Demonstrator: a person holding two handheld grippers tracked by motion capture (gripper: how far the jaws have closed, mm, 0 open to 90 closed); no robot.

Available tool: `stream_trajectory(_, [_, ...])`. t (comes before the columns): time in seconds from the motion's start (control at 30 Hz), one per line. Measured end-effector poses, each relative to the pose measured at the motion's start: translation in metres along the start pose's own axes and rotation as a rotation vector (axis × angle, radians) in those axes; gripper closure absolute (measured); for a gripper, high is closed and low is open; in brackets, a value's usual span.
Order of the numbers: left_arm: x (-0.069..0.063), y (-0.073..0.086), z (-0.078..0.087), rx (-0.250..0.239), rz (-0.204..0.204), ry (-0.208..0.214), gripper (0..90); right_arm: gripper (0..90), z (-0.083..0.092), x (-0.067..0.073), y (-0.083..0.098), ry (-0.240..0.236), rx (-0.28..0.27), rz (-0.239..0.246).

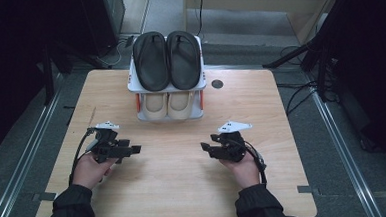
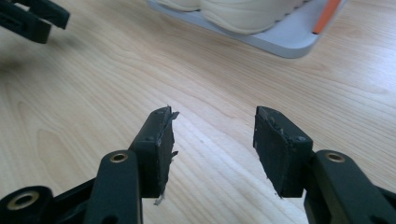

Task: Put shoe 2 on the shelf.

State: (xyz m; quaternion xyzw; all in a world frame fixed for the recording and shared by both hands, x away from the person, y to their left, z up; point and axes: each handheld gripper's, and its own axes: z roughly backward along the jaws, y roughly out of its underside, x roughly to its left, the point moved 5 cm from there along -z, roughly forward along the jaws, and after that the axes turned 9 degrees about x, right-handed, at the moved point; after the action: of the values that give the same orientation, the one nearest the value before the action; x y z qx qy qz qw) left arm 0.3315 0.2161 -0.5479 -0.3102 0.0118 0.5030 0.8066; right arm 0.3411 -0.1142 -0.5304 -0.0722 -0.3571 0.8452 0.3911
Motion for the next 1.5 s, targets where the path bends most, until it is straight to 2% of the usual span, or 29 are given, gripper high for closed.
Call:
stream_trajectory(0.33, [-0.001, 0.000, -0.004, 0.021, -0.010, -0.005, 35.7, 48.1, 0.001, -0.020, 0.003, 0.016, 0.001, -0.097])
stream_trajectory(0.57, [-0.001, 0.000, -0.006, 0.031, -0.014, -0.006, 35.4, 47.5, -0.001, -0.023, 0.004, 0.025, 0.009, -0.119])
stream_trajectory(1.0, [-0.001, 0.001, -0.008, 0.039, -0.014, -0.009, 35.0, 46.8, -0.003, -0.023, 0.005, 0.027, 0.026, -0.118])
stream_trajectory(1.4, [-0.003, 0.002, -0.012, 0.067, -0.018, -0.011, 34.5, 44.9, -0.004, -0.024, 0.006, 0.031, 0.040, -0.113])
stream_trajectory(1.5, [-0.004, 0.003, -0.014, 0.087, -0.034, -0.009, 33.6, 43.5, -0.006, -0.024, 0.007, 0.034, 0.052, -0.113])
